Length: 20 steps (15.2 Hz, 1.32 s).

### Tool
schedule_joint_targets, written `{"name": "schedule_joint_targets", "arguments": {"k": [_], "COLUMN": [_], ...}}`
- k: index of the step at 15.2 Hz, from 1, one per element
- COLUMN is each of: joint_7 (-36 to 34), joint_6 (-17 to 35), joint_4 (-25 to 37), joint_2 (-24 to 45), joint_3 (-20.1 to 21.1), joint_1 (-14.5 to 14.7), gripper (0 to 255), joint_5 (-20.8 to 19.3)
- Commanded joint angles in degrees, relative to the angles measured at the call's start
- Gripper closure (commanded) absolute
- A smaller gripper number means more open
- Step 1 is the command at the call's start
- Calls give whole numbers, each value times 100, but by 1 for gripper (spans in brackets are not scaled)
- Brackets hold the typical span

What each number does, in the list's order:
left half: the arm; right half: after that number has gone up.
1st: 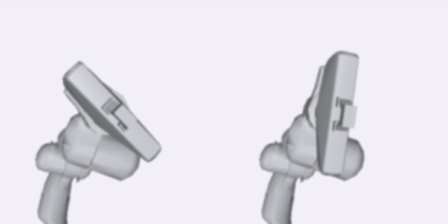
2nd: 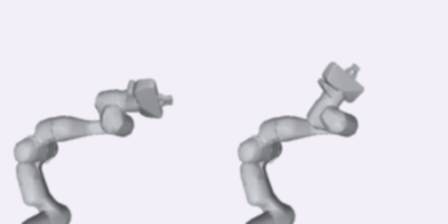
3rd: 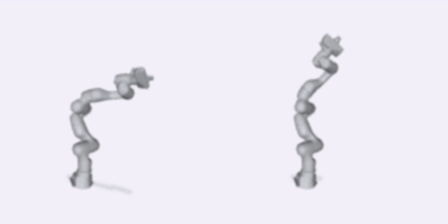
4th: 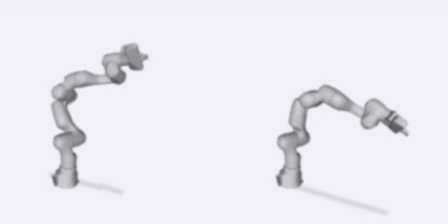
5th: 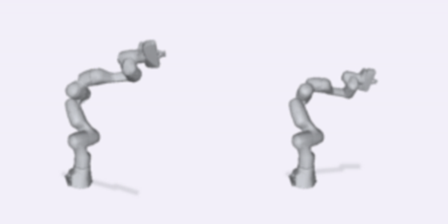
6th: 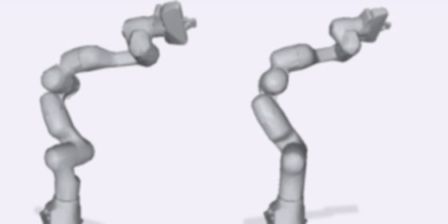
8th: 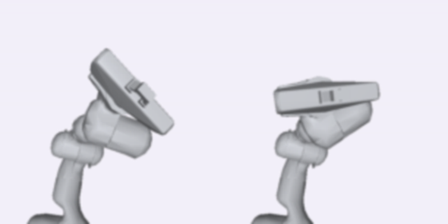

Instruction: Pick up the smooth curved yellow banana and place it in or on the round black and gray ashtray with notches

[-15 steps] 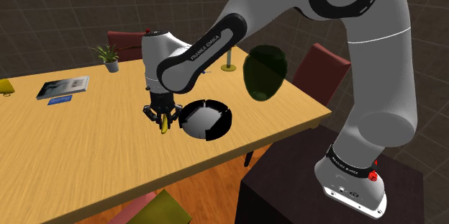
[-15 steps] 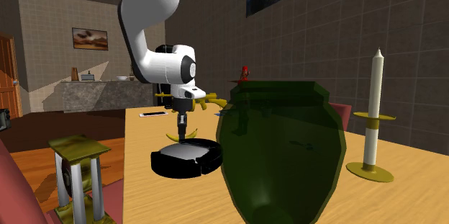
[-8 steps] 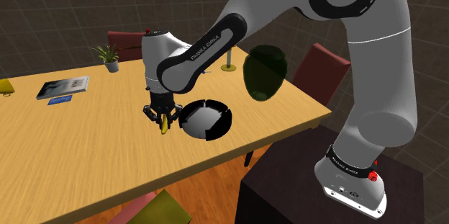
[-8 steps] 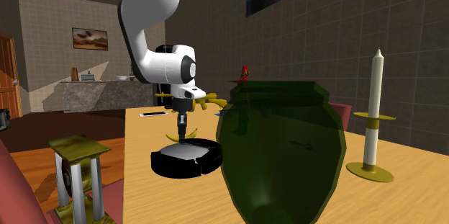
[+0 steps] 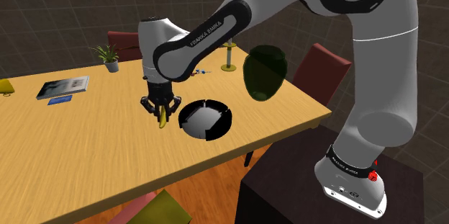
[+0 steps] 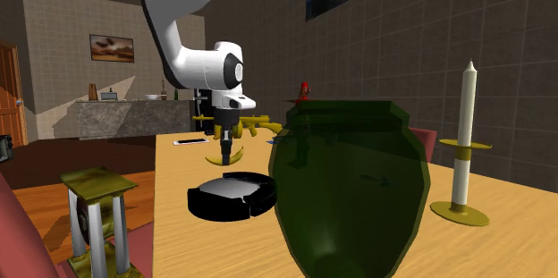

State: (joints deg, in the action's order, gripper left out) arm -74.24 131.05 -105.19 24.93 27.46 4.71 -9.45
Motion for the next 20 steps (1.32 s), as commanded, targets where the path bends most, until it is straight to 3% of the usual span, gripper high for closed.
{"name": "schedule_joint_targets", "arguments": {"k": [1,15,20], "joint_7": [19,154,842], "joint_6": [-118,-999,-597], "joint_4": [39,490,-873], "joint_2": [-85,-562,-1624], "joint_3": [30,172,210], "joint_1": [-17,-116,-671], "gripper": [255,255,255], "joint_5": [48,328,943]}}
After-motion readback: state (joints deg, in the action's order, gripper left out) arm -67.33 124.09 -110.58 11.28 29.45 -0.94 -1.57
